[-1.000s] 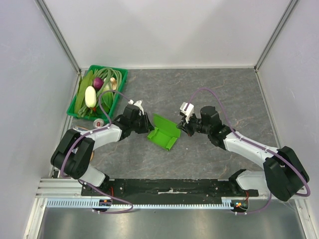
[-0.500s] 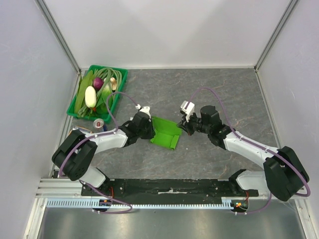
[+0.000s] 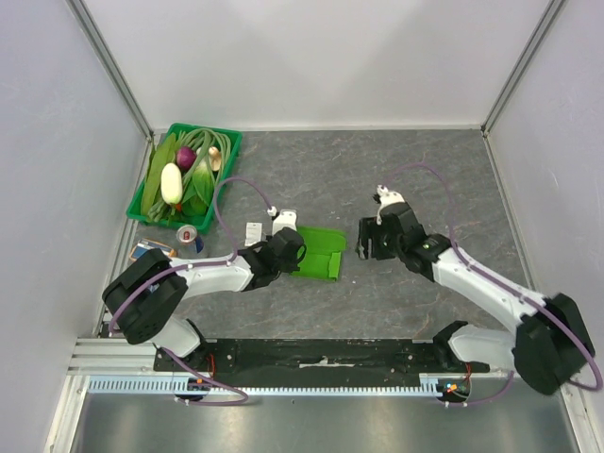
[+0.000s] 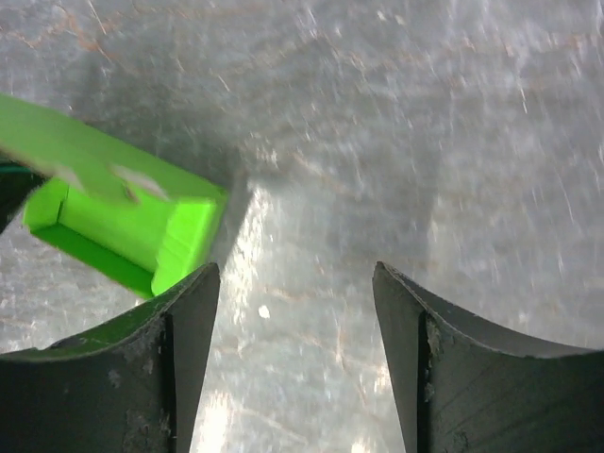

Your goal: Fold the paper box

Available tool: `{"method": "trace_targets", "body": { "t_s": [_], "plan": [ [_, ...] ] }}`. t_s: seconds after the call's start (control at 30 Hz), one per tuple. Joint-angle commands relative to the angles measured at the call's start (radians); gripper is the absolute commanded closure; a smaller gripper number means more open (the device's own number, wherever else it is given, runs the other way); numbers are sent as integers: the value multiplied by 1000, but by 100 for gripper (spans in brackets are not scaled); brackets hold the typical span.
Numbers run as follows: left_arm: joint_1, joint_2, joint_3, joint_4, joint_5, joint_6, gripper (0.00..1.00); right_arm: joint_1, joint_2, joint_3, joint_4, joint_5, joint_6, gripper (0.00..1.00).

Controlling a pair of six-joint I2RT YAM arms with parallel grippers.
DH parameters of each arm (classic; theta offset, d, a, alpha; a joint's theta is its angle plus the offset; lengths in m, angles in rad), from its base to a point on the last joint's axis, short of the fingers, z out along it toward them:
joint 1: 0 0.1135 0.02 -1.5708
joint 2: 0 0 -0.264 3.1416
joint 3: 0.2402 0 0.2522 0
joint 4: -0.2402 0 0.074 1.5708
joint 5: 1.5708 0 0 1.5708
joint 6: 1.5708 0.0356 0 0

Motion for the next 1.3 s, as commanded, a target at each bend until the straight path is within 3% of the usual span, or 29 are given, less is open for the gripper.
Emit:
{"method": "trace_targets", "body": {
  "t_s": [0.0, 0.1, 0.23, 0.3, 0.53, 0.77, 0.9, 0.97, 1.1, 1.27],
  "plan": [
    [-3, 19, -3, -92, -66, -45, 98, -4, -185, -122, -89, -3, 157, 26],
    [-8, 12, 0, -97, -58, -56, 98, 5, -251, -263, 134, -132, 246, 28],
    [-9, -3, 3, -112, -64, -67, 98, 63, -166, -309, 389, -108, 310, 35],
    [-8, -7, 0, -112, -64, -73, 98, 98, -121, -316, 460, -82, 342, 41],
    [-25, -14, 6, -137, -79, -105, 98, 147, 57, -300, 615, -4, 401, 42],
    [-40, -6, 24, -170, -96, -137, 98, 218, 160, -222, 555, 125, 389, 51],
    [-49, -3, 32, -183, -105, -144, 98, 272, 201, -170, 462, 231, 381, 66],
    [-54, -1, 34, -186, -107, -148, 98, 299, 230, -135, 434, 263, 363, 69],
    [-58, -3, 37, -207, -113, -162, 98, 353, 276, -67, 293, 390, 352, 87],
    [-63, -15, 31, -216, -115, -187, 98, 433, 400, 58, 107, 512, 358, 100]
  ]
}}
